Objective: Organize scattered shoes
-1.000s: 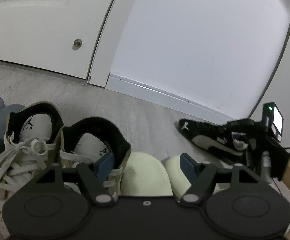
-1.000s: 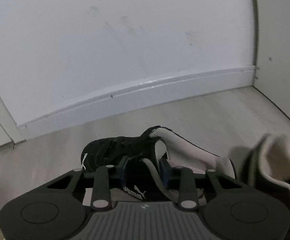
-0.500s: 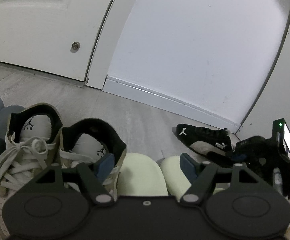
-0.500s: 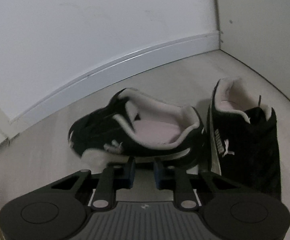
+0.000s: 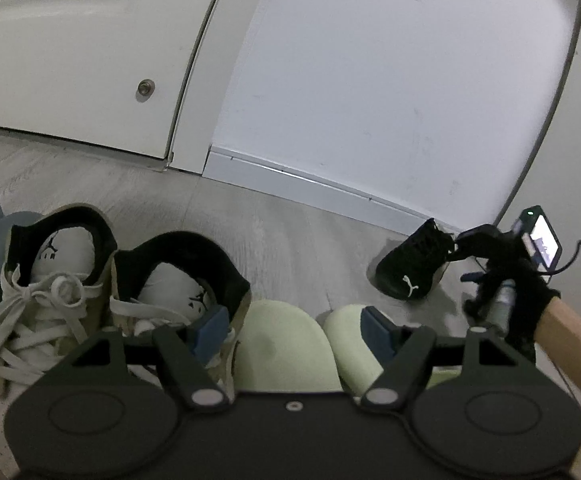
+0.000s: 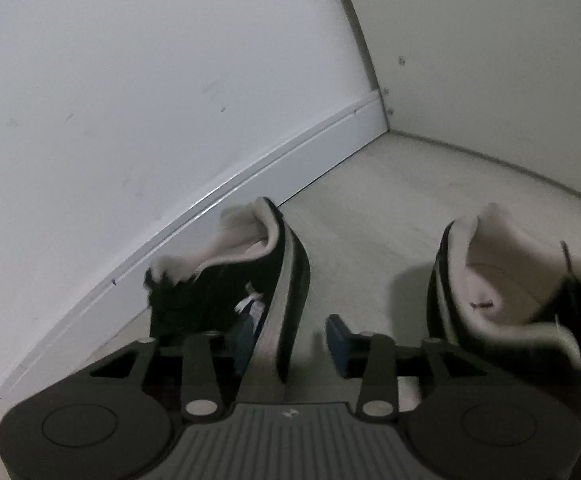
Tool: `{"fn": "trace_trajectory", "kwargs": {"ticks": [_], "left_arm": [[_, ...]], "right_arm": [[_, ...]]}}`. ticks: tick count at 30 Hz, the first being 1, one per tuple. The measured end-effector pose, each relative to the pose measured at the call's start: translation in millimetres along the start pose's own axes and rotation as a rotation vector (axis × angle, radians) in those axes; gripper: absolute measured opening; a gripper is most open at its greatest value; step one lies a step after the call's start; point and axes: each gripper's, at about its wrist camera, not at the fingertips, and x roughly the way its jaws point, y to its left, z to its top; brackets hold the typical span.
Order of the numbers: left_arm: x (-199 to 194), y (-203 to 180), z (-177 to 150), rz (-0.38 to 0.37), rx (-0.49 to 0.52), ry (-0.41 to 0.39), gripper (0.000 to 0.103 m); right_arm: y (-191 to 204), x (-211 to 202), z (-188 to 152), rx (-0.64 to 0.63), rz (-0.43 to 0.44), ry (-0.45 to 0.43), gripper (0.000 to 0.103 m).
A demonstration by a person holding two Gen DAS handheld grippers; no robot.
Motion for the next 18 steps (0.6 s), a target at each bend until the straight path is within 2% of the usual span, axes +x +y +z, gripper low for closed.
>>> {"fn": "trace_trajectory", "kwargs": {"ticks": [1, 3, 4, 6, 8, 10, 12, 15, 18], "left_arm": [[-0.7, 0.3, -0.4, -0.003, -0.004, 0.001, 0.074], [-1.9, 0.4, -1.2, -0.007, -0.008, 0.001, 0.074], [-2.7, 0.5, -1.4, -0.008, -0.011, 0.001, 0.074], [-3.2, 1.6, -0.6, -0.011, -0.018, 0.000, 0.074], [-3.3, 4.0, 0.4, -0.016, -0.034, -0.001, 0.074], [-4.0, 6.7, 1.7, -0.012, -0.044, -0.003, 0.074], [-5.0, 9.0, 2.3, -0.008, -0.056, -0.007, 0.074], [-6.8, 12.1, 3.3, -0.015, -0.081, -0.008, 0.074], [-8.8, 12.7, 3.8, -0.007, -0.085, -0.013, 0.074]], "right_arm": [[7.8, -0.1, -3.8, -0.048, 0.023, -0.003, 0.087], [25.2, -2.0, -14.0, -0.154, 0.067, -0.013, 0.087], [37.9, -4.6, -23.6, -0.218, 0.069, -0.012, 0.087], [45.1, -3.9, -31.3, -0.265, 0.075, 0.009, 0.088], [58.0, 2.5, -47.2, -0.361, 0.049, 0.069, 0.088], [59.5, -0.1, -54.8, -0.396, 0.042, 0.038, 0.085], [61.3, 3.8, -57.6, -0.439, 0.043, 0.052, 0.079], [41.5, -4.3, -52.8, -0.361, 0.088, 0.172, 0.068], [8.7, -14.3, -50.8, -0.242, 0.123, 0.292, 0.065]]}}
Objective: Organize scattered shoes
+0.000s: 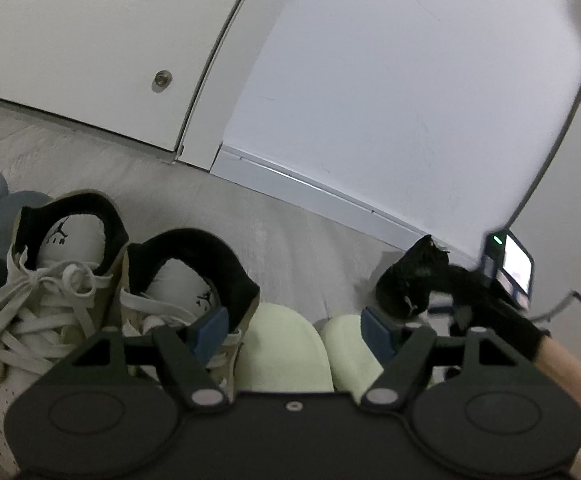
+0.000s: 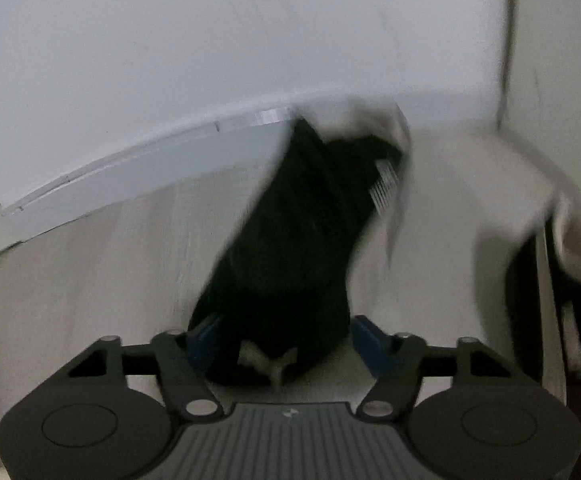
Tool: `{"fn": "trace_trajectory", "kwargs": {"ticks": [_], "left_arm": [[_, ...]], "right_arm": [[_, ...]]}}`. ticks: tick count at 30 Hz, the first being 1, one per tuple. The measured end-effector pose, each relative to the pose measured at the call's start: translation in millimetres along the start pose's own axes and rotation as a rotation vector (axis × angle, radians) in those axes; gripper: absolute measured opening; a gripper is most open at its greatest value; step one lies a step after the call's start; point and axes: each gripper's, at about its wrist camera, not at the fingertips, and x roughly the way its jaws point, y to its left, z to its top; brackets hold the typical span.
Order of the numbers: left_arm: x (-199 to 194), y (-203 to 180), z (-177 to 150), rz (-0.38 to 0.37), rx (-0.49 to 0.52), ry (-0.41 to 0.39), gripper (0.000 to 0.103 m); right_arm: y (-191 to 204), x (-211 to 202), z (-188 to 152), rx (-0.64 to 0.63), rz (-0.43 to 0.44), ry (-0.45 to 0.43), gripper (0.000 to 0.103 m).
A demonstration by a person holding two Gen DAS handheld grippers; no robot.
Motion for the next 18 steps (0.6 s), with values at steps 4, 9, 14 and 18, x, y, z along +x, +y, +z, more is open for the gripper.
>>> {"fn": "trace_trajectory", "kwargs": {"ticks": [4, 9, 14, 18], "left_arm": [[-6.2, -1.6, 0.0, -0.008, 0.002, -0.014, 0.074], [-14.5, -2.5, 0.2, -0.025, -0.006, -0.037, 0.074], [-15.0, -0.6, 0.4, -0.009, -0.005, -0.044, 0.074], [-10.5, -1.6, 0.0, 0.002, 0.013, -0.034, 0.074]], "right_arm": [[-32.0, -14.8, -15.7, 0.030, -0.102, 0.055, 0.032], [-45.2, -38.6, -16.2, 0.082, -0.028, -0.022, 0.046], [-15.5, -46.0, 3.3, -0.076, 0.000, -0.294, 0.103], [13.4, 3.5, 36.3, -0.216, -0.075, -0.344, 0.103]]}}
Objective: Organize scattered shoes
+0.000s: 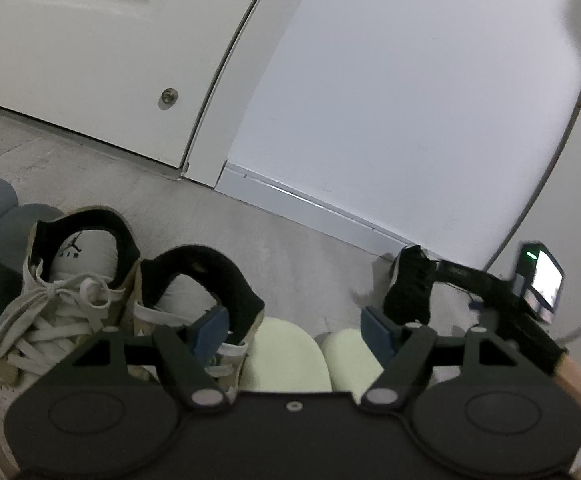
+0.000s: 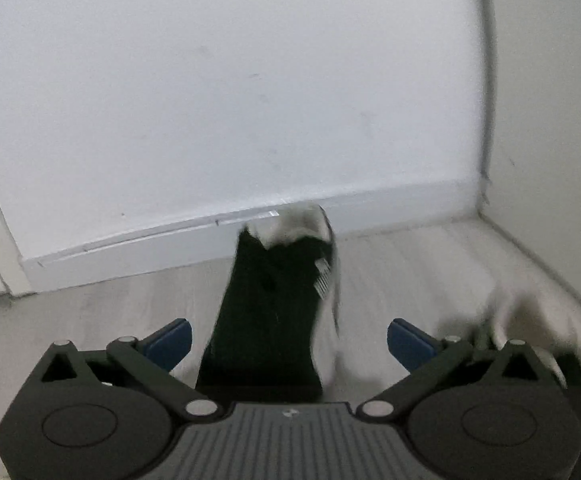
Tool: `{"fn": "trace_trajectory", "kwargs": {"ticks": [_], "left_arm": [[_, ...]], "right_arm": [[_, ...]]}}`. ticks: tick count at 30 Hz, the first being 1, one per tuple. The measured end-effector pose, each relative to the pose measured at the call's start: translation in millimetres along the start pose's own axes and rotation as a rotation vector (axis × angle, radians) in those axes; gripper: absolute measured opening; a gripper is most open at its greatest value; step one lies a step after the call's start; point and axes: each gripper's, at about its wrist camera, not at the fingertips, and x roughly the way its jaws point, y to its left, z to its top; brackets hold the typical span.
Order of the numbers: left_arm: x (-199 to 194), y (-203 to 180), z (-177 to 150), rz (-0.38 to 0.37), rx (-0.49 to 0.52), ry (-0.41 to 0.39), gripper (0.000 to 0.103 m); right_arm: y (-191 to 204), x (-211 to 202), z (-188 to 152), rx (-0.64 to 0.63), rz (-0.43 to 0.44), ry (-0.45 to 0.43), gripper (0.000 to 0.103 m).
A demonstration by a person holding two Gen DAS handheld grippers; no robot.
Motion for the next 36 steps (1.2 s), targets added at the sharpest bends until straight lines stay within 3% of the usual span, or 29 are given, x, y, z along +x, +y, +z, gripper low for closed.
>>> {"fn": "trace_trajectory", "kwargs": {"ticks": [5, 8, 11, 14, 18, 21, 23, 27, 31, 36], "left_arm": [[9.9, -3.4, -1.1, 0.001, 0.039, 0.026, 0.074], [11.6, -3.2, -2.7, -0.006, 0.039, 0.036, 0.074], [12.6, -2.4, -1.9, -0.014, 0.028, 0.036, 0.074], [13.1, -0.9, -1.8, -0.009, 0.019, 0.035, 0.074], [9.4, 0.3, 0.1, -0.002, -0.003, 0.016, 0.074], [2.9, -0.7, 3.9, -0.006, -0.022, -0.009, 0.074], [-2.8, -4.5, 5.6, -0.003, -0.015, -0.025, 0.074], [-9.2, -12.3, 6.2, -0.014, -0.018, -0.034, 0.074], [-15.3, -20.6, 5.6, -0.020, -0.009, -0.036, 0.074], [-11.7, -29.0, 3.8, -0.009, 0.023, -0.015, 0.074]], "right_arm": [[4.8, 69.2, 8.7, 0.013, -0.045, 0.064, 0.103], [5.7, 98.8, 4.6, 0.038, -0.048, 0.155, 0.102], [-3.7, 106.9, 6.9, 0.116, -0.006, 0.196, 0.085], [-9.4, 97.9, 6.2, 0.130, -0.011, 0.194, 0.080], [-30.8, 59.9, 5.2, 0.187, 0.019, 0.098, 0.079], [-53.2, 0.8, 20.2, 0.209, 0.113, -0.001, 0.079], [-72.3, -57.8, 40.2, 0.136, 0.164, -0.066, 0.080], [-111.2, -115.8, 54.2, -0.019, 0.140, -0.108, 0.080], [-158.3, -137.2, 36.2, -0.089, 0.049, -0.068, 0.080], [-240.6, -109.7, -8.7, 0.025, -0.090, 0.089, 0.080]]}}
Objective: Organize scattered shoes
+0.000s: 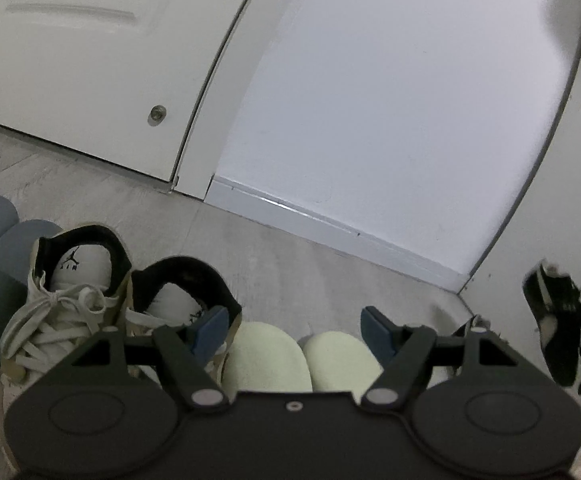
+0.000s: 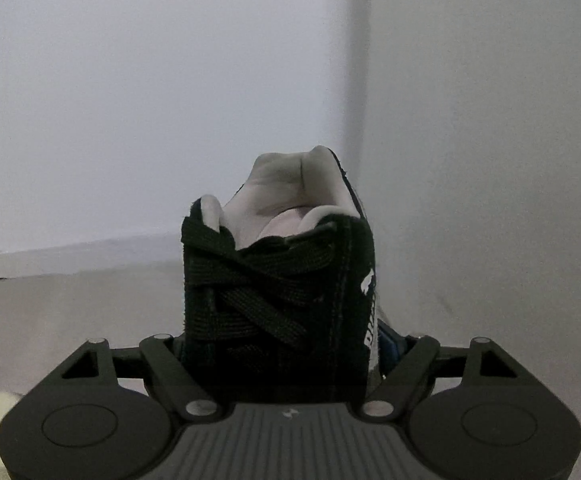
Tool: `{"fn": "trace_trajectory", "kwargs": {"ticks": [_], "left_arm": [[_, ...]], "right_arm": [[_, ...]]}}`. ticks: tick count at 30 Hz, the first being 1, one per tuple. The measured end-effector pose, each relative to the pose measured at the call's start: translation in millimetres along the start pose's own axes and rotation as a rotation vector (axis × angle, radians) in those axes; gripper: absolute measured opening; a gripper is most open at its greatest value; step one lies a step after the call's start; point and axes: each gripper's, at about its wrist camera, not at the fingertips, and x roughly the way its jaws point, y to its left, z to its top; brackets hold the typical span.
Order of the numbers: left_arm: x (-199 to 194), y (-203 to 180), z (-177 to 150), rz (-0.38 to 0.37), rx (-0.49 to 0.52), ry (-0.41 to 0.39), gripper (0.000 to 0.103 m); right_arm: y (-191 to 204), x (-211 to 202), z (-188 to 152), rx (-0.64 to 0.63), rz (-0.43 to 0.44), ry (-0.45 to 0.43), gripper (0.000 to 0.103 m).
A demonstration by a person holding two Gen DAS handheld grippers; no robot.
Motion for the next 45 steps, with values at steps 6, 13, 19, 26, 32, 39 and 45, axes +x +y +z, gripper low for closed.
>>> {"fn": "trace_trajectory", "kwargs": {"ticks": [6, 13, 19, 26, 32, 39, 45], "left_arm": [[15.3, -5.9, -4.2, 0.021, 0.039, 0.043, 0.074], [23.7, -7.3, -11.2, -0.002, 0.056, 0.089, 0.074], [24.5, -15.7, -13.8, -0.041, 0.084, 0.094, 0.074], [15.3, -16.7, -10.4, -0.064, 0.078, 0.074, 0.074], [6.2, -13.0, -6.9, -0.080, 0.062, 0.048, 0.074], [-2.7, -10.7, -1.2, -0.099, 0.047, 0.028, 0.074], [-14.3, -6.4, 6.2, -0.065, 0.048, 0.036, 0.077]], "right_arm": [[-17.1, 59.1, -31.8, -0.071, 0.042, 0.129, 0.080], [13.7, 99.7, -46.6, -0.254, 0.114, 0.148, 0.080], [47.8, 97.8, -43.0, -0.383, 0.211, 0.130, 0.080], [103.5, 74.1, -55.0, -0.554, 0.391, 0.123, 0.080], [144.2, 64.5, -63.7, -0.562, 0.521, 0.186, 0.080], [155.9, 50.2, -67.4, -0.489, 0.537, 0.357, 0.081], [172.3, 47.2, -58.7, -0.554, 0.378, 0.419, 0.083]]}}
